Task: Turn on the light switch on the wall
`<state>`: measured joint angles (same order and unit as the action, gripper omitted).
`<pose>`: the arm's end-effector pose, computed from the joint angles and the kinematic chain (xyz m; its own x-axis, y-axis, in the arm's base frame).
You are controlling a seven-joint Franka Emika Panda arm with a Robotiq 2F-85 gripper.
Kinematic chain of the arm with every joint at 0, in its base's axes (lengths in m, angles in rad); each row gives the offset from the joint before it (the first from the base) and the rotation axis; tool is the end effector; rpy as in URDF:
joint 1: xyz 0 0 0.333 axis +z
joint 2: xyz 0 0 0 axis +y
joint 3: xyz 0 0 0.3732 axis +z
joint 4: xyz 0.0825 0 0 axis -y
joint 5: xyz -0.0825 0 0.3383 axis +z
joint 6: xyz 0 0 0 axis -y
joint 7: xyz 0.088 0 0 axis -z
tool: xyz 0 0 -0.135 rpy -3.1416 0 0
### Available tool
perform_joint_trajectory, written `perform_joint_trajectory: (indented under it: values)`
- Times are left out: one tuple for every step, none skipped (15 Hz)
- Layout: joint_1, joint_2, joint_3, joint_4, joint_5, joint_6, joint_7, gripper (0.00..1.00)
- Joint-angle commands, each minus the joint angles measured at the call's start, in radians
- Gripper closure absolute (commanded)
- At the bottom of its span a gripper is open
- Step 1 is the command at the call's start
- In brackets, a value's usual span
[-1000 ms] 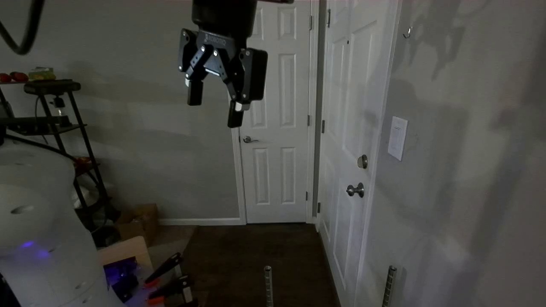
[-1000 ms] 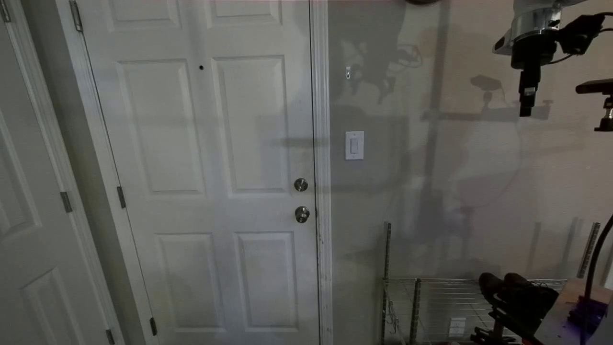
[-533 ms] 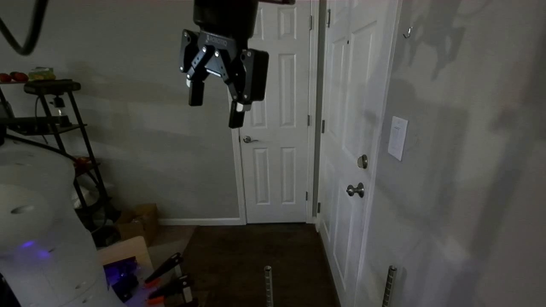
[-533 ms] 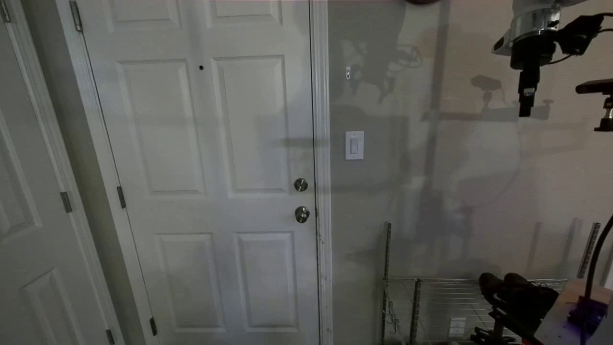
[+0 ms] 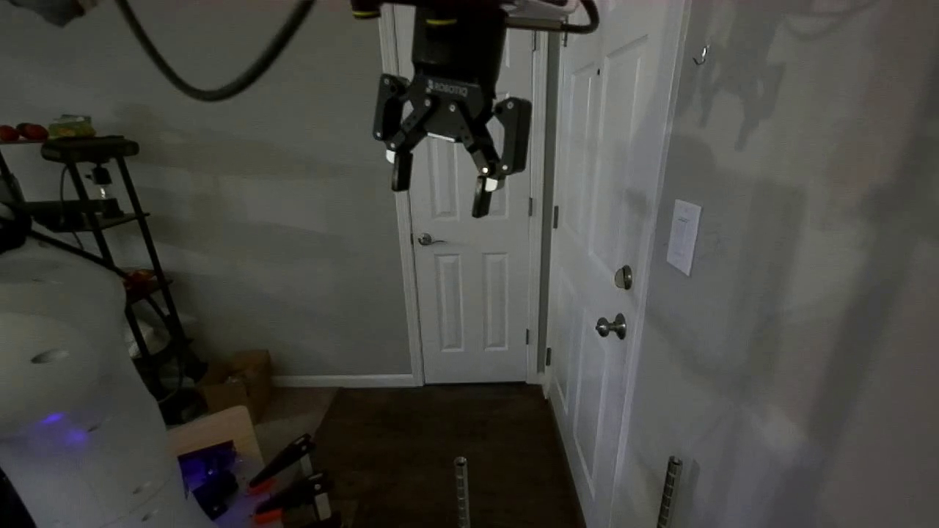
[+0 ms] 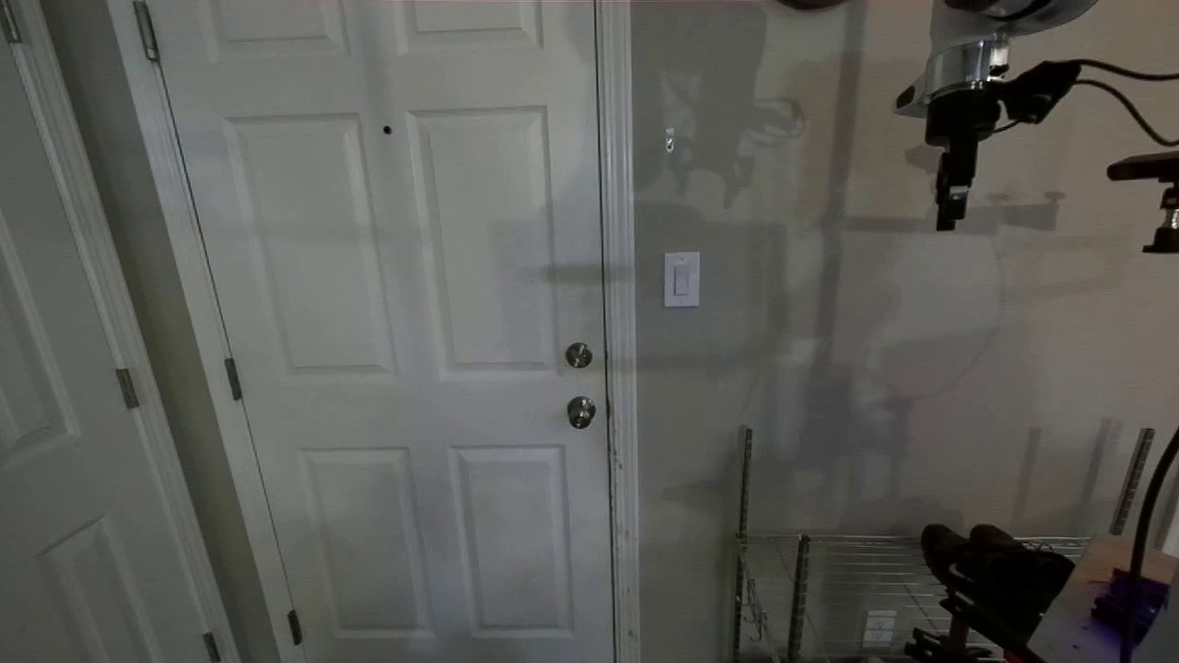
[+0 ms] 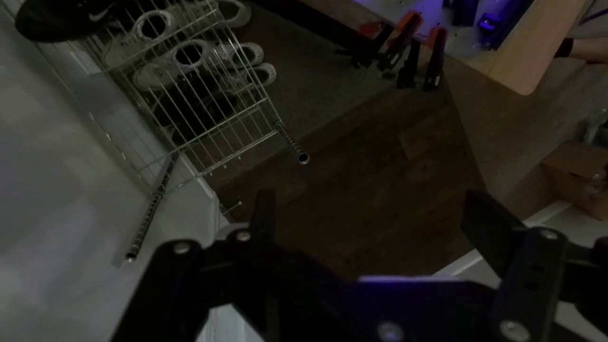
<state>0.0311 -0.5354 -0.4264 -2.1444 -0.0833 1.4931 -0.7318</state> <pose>0.2639 -0.1680 0.6011 0.9168 0.3983 -0.0275 0.3855 -0.9011 -0.1984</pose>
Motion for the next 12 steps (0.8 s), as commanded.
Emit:
perform_joint_trajectory:
  values:
    - [0.018, 0.099, 0.035, 0.053, 0.048, 0.080, -0.163, 0.00]
    - [0.024, 0.122, 0.046, 0.062, 0.063, 0.100, -0.203, 0.00]
    - [0.031, 0.146, 0.058, 0.070, 0.083, 0.118, -0.245, 0.04]
    - [0.032, 0.170, 0.071, 0.080, 0.098, 0.129, -0.279, 0.07]
    - [0.035, 0.199, 0.084, 0.092, 0.115, 0.134, -0.309, 0.05]
    - [0.032, 0.225, 0.099, 0.103, 0.129, 0.142, -0.333, 0.05]
    - [0.029, 0.258, 0.113, 0.120, 0.142, 0.144, -0.356, 0.03]
    - [0.025, 0.284, 0.128, 0.133, 0.148, 0.148, -0.381, 0.16]
    - [0.020, 0.316, 0.144, 0.152, 0.153, 0.147, -0.396, 0.29]
    - [0.015, 0.342, 0.157, 0.168, 0.154, 0.149, -0.411, 0.30]
    - [0.008, 0.367, 0.168, 0.184, 0.156, 0.151, -0.418, 0.37]
    - [0.000, 0.387, 0.179, 0.197, 0.155, 0.150, -0.423, 0.44]
